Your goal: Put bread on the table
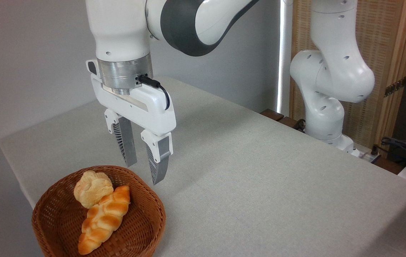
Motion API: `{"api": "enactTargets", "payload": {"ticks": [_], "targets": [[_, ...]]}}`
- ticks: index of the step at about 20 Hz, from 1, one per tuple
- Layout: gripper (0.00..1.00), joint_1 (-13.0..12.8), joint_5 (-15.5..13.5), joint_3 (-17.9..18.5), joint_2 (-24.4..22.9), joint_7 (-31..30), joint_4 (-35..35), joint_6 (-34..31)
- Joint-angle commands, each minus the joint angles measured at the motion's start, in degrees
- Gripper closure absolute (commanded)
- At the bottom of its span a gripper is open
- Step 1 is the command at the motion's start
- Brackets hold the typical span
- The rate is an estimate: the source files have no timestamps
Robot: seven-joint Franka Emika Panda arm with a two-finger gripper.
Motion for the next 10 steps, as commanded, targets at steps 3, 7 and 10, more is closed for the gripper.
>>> {"api": "enactTargets", "payload": {"ticks": [3, 7, 10], "targets": [[0.0, -0.58, -3.5, 0.63, -0.29, 0.25, 0.52, -0.87], [0.0, -0.58, -3.5, 0.54, -0.37, 0.34, 0.52, -1.05], [0.0, -0.58, -3.5, 0.45, -0.37, 0.25, 0.52, -1.05]]}}
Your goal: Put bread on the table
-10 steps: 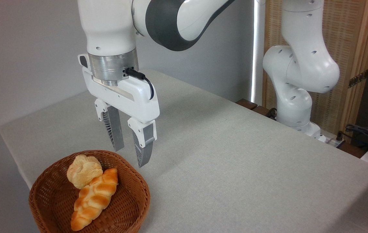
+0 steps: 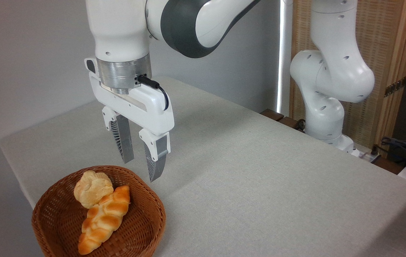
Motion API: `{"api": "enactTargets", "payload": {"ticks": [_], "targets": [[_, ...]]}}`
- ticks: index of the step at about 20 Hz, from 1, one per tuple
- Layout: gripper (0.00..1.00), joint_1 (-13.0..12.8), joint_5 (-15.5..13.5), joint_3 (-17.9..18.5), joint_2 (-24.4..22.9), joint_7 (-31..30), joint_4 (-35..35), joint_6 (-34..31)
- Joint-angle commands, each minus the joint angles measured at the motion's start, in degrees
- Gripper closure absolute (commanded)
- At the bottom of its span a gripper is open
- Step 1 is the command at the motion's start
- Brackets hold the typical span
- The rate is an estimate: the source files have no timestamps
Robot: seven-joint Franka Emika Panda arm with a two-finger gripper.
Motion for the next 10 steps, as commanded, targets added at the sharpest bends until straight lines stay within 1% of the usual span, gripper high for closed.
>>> {"api": "enactTargets", "payload": {"ticks": [1, 10], "targets": [[0.0, -0.39, -1.12, 0.48, -0.37, 0.25, 0.52, -1.14], [0.0, -0.39, -1.12, 0.75, -0.46, 0.51, 0.52, -1.22]]}}
